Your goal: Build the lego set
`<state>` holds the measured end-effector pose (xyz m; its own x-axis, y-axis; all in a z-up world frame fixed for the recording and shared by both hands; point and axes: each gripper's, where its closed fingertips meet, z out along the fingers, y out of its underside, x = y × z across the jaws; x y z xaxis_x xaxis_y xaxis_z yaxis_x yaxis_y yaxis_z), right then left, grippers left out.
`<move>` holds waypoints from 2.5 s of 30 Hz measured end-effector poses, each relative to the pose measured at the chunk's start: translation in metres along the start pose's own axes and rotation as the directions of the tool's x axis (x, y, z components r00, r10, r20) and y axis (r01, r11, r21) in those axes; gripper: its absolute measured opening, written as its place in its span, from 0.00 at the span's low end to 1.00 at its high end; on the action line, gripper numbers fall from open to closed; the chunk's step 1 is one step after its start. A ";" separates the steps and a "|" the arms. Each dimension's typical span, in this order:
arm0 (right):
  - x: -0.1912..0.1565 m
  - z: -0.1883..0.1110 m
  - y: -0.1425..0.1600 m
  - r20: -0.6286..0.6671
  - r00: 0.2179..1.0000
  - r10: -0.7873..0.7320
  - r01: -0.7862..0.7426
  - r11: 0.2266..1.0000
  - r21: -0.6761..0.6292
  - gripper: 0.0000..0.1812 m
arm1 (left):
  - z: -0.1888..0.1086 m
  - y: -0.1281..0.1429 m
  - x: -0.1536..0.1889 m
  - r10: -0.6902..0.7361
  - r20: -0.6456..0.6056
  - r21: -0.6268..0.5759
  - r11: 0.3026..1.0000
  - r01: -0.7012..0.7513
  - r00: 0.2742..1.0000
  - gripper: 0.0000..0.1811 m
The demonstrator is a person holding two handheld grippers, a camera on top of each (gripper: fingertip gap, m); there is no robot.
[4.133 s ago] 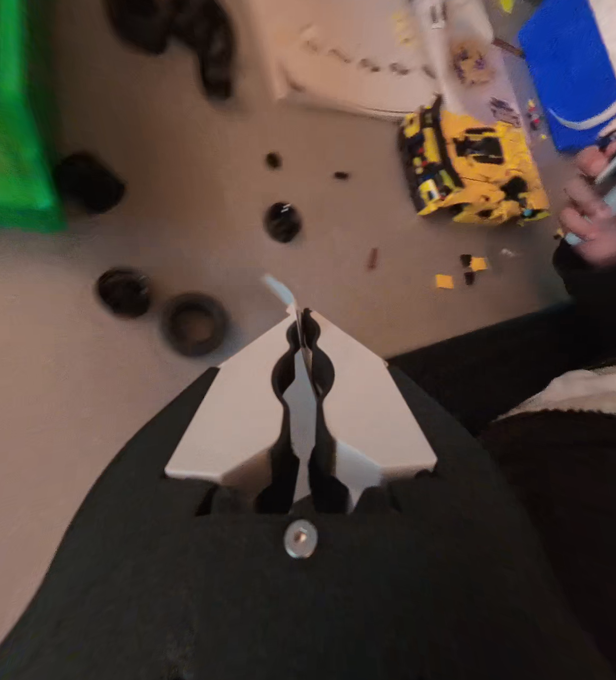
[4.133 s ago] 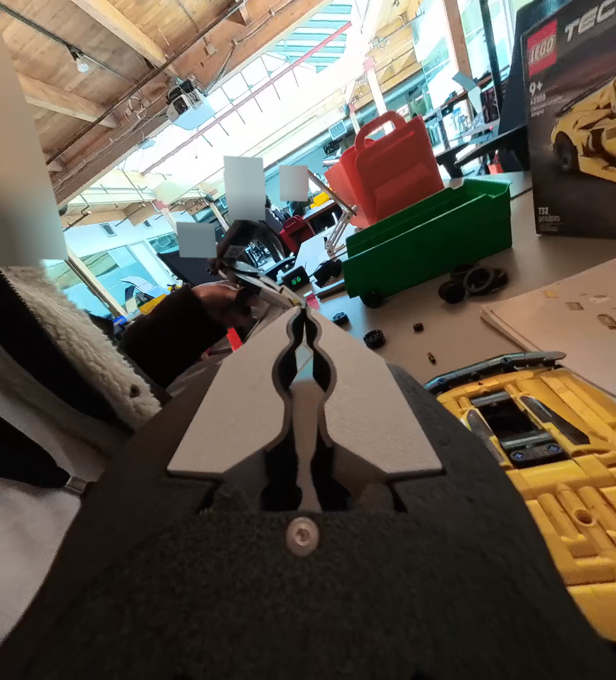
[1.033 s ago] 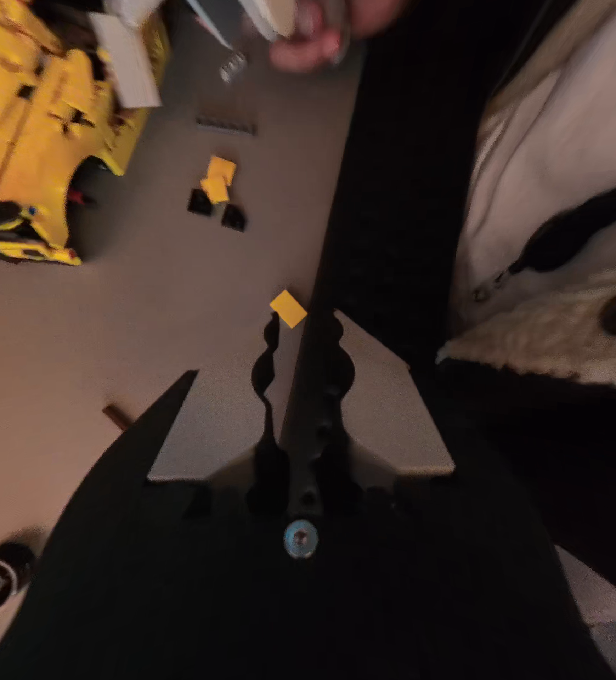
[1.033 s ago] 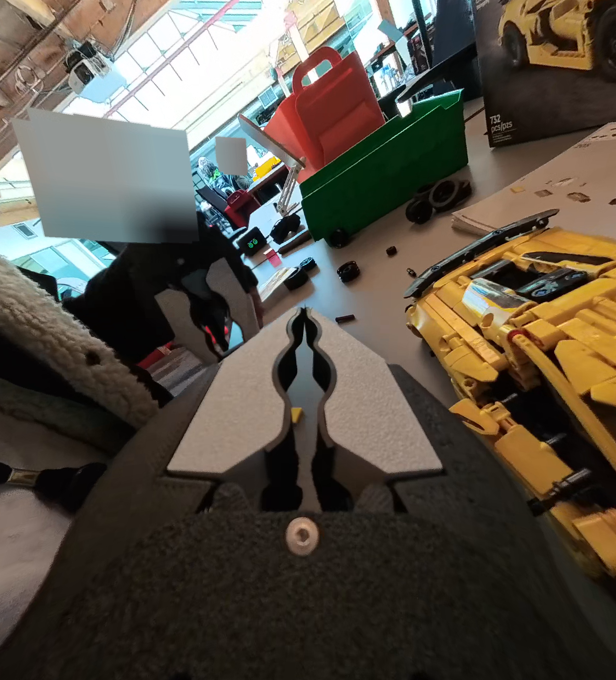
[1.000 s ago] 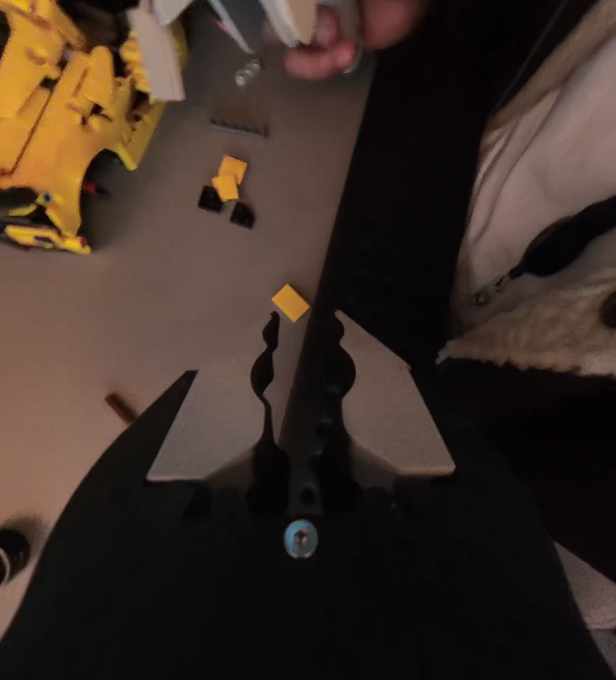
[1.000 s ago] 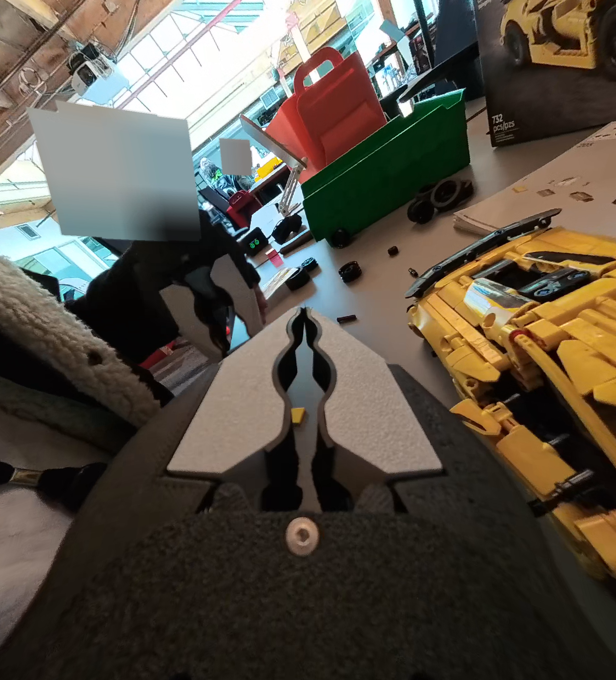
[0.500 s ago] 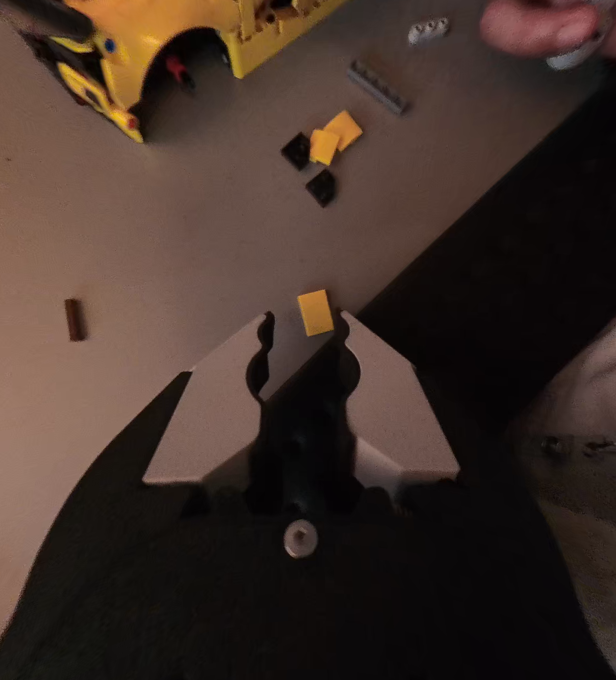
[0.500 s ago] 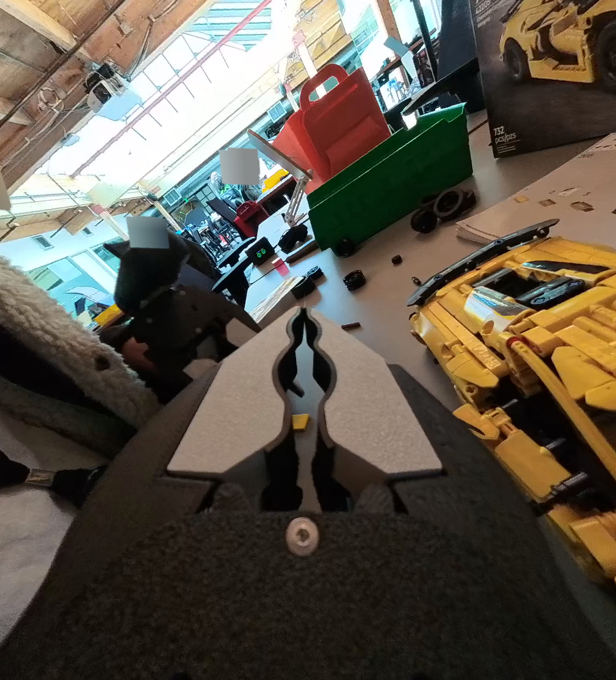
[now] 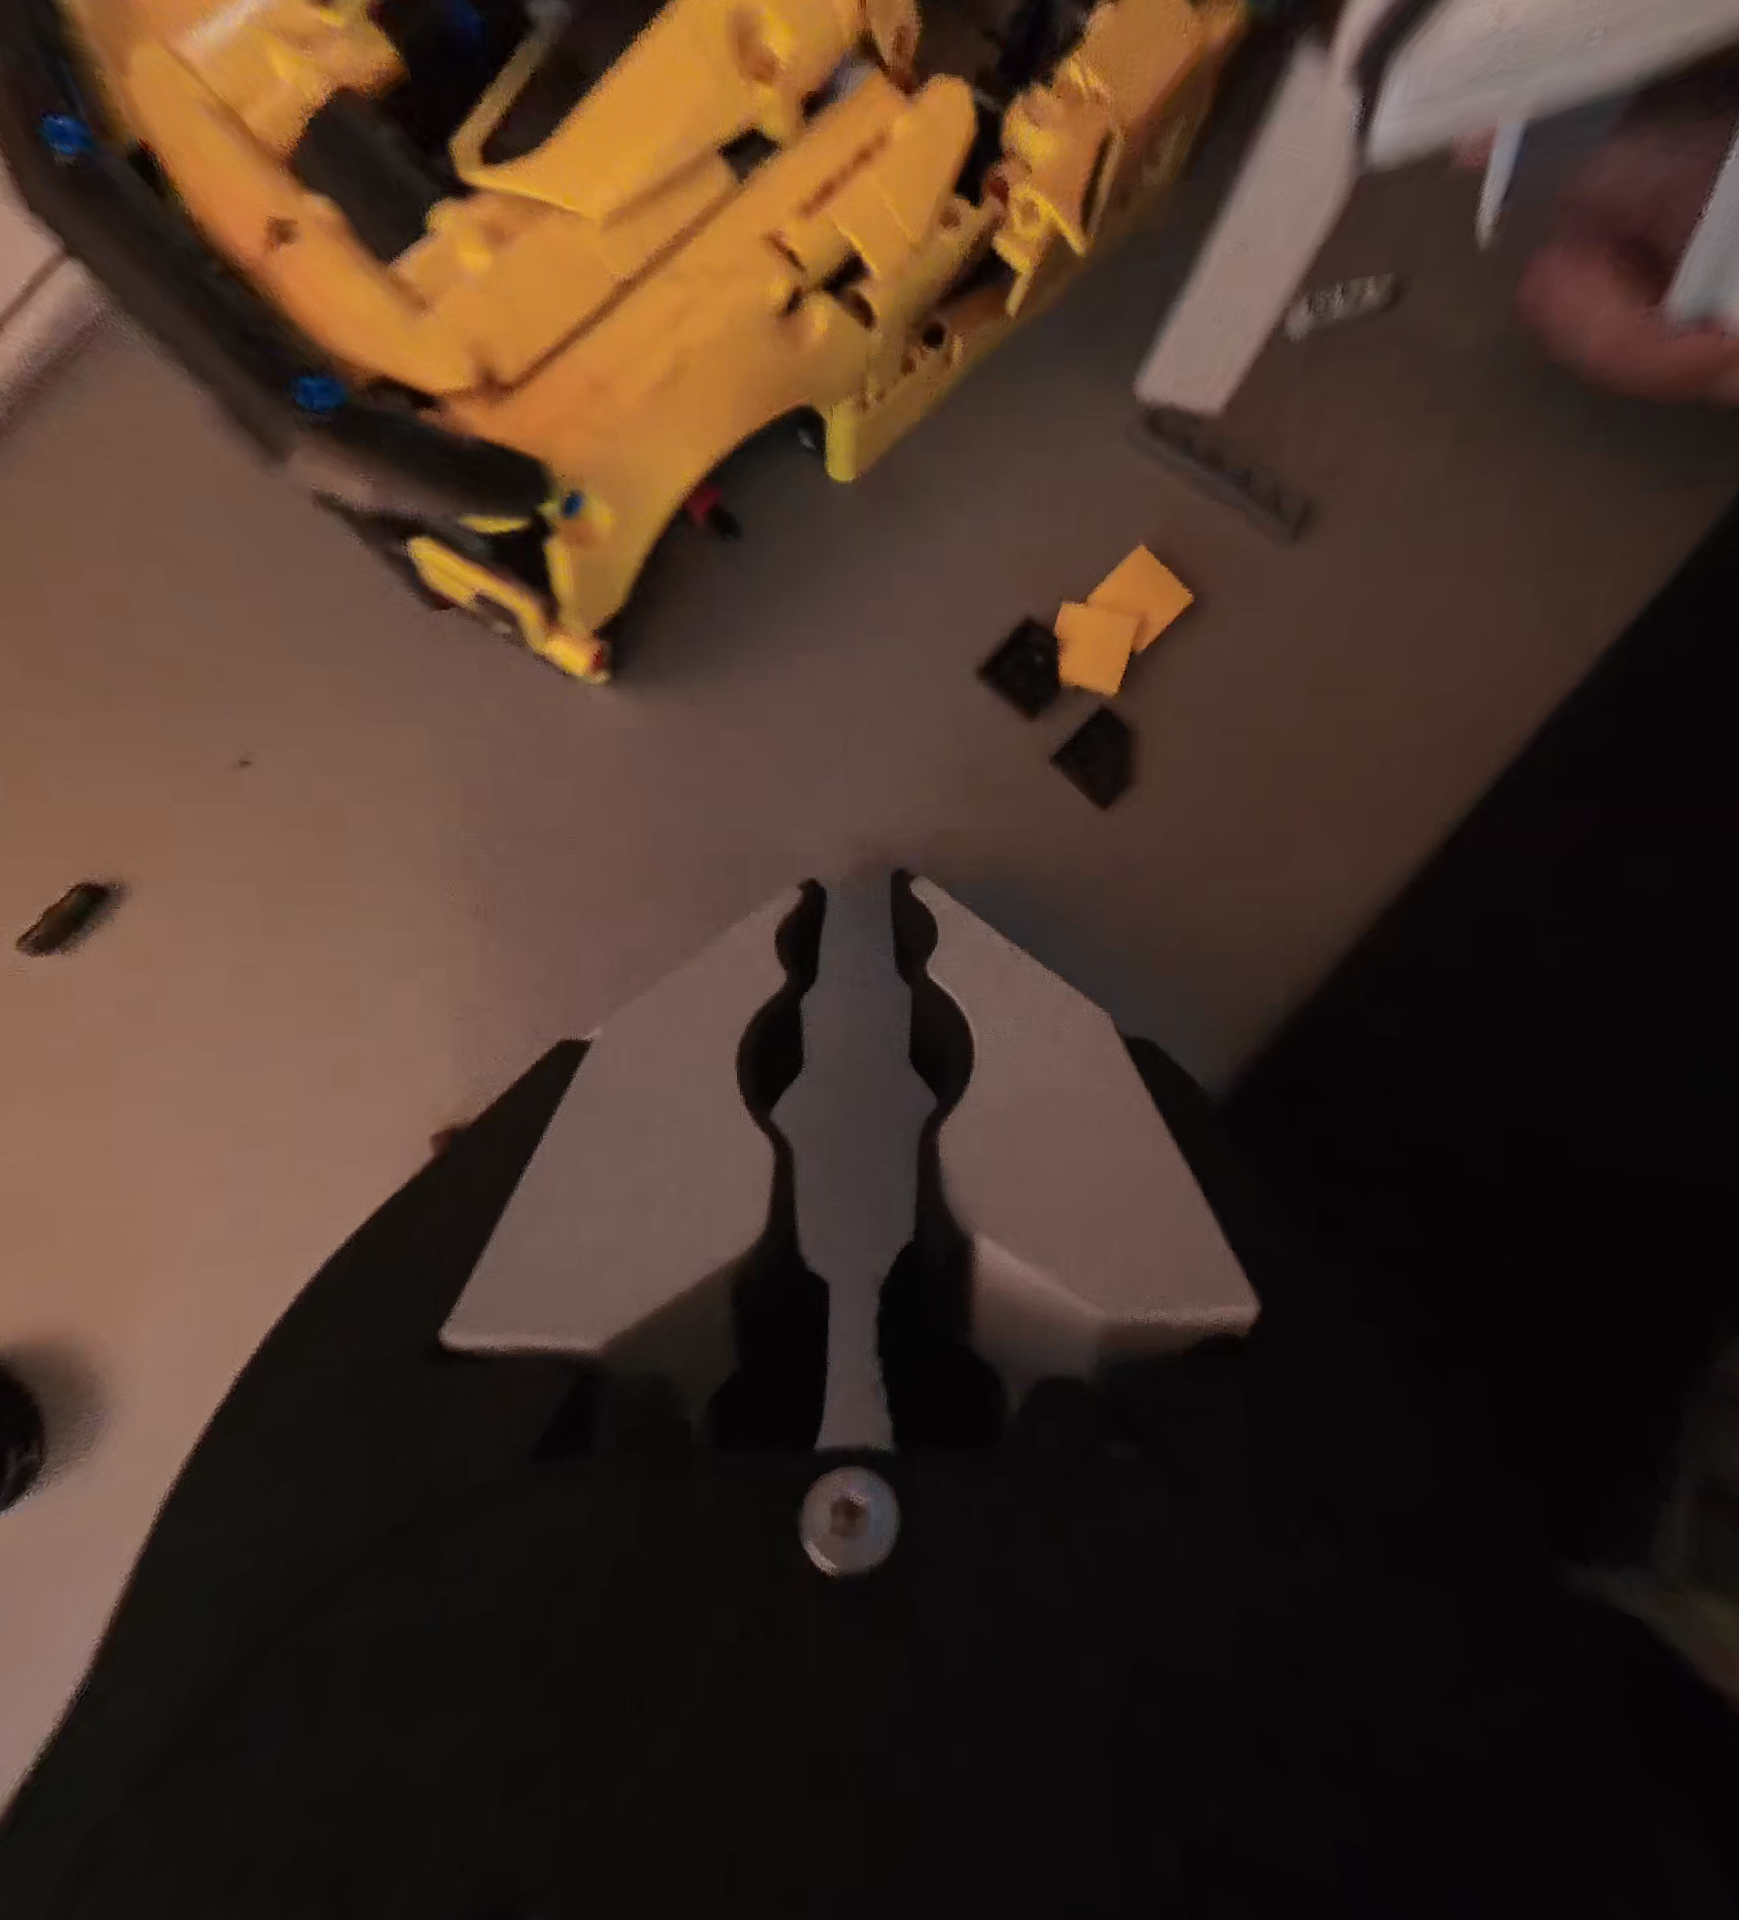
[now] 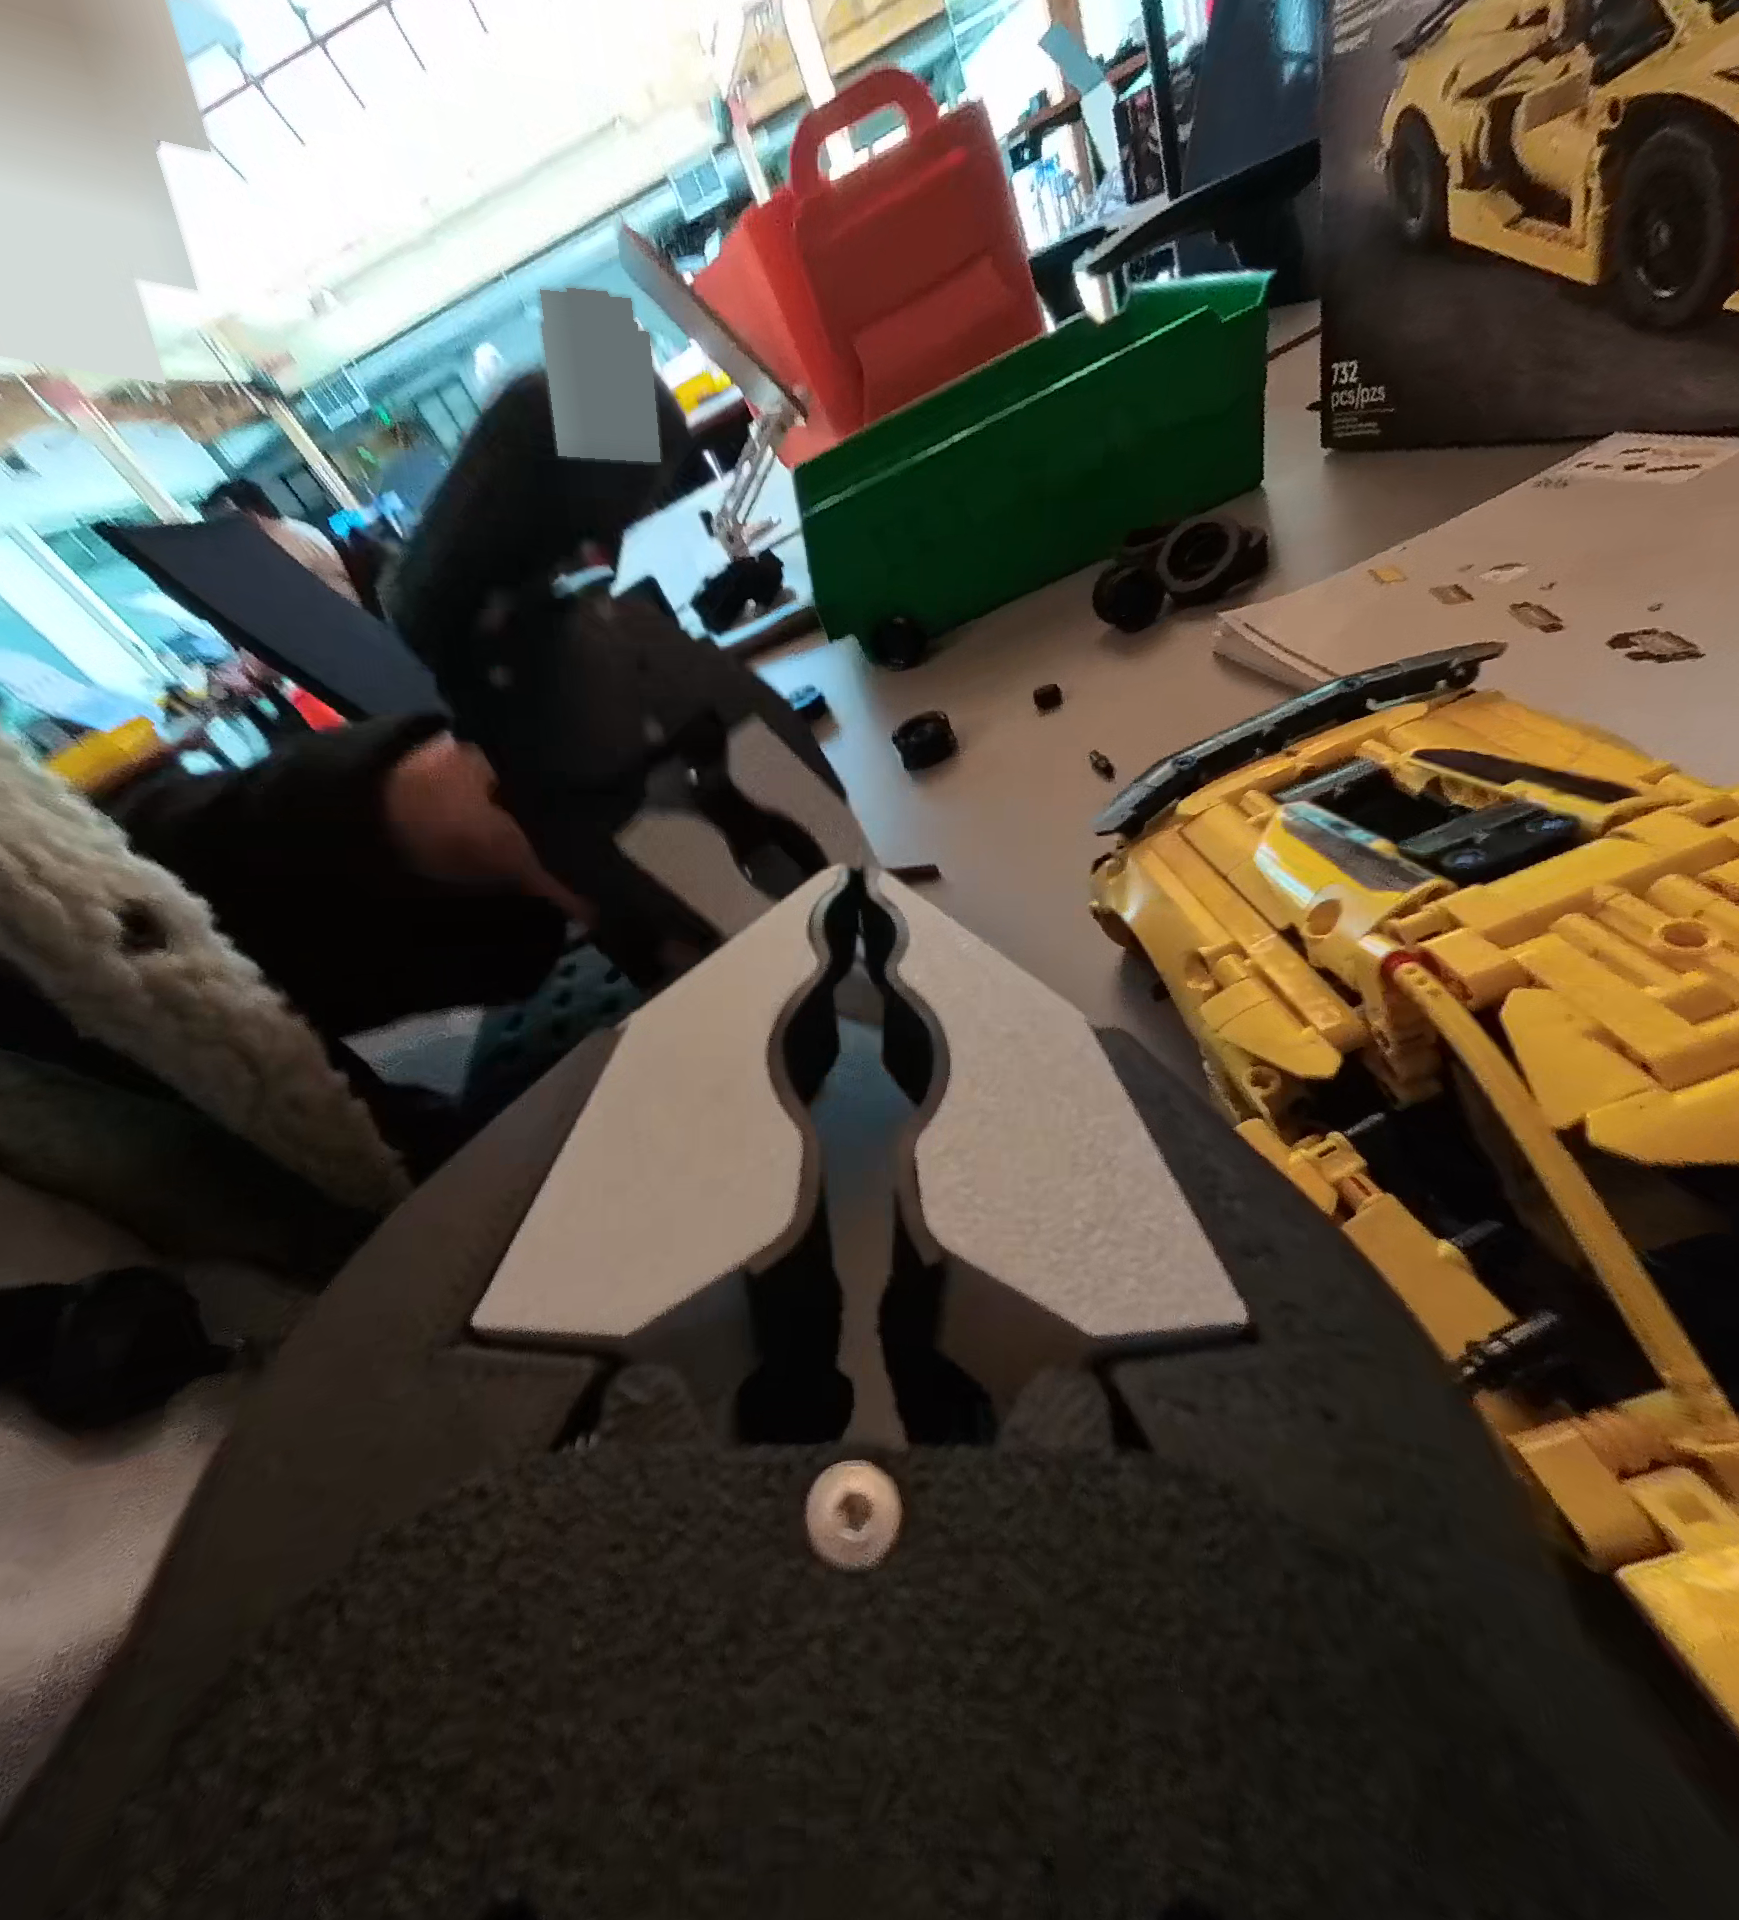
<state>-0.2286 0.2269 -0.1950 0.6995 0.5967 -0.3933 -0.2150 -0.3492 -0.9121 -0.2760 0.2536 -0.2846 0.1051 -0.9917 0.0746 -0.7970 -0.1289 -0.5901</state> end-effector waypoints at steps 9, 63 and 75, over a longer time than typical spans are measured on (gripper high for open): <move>-0.012 0.019 0.024 0.026 0.991 -0.135 0.137 0.983 -0.125 0.00 | -0.034 0.041 0.037 -0.236 -0.023 -0.049 0.971 0.235 0.971 0.15; -0.001 0.047 0.087 -0.057 0.410 -0.910 0.725 0.364 -0.585 0.00 | 0.002 0.025 0.018 0.463 -0.065 0.255 0.864 -0.434 0.884 0.00; -0.001 0.048 0.089 -0.030 0.391 -0.920 0.745 0.336 -0.577 0.00 | 0.003 0.025 0.018 0.460 -0.068 0.255 0.866 -0.430 0.885 0.00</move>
<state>-0.2807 0.2299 -0.2814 0.4919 0.5327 0.6886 0.8419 -0.0894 -0.5322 -0.2927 0.2324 -0.3002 -0.3139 -0.9374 -0.1509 -0.5840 0.3159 -0.7478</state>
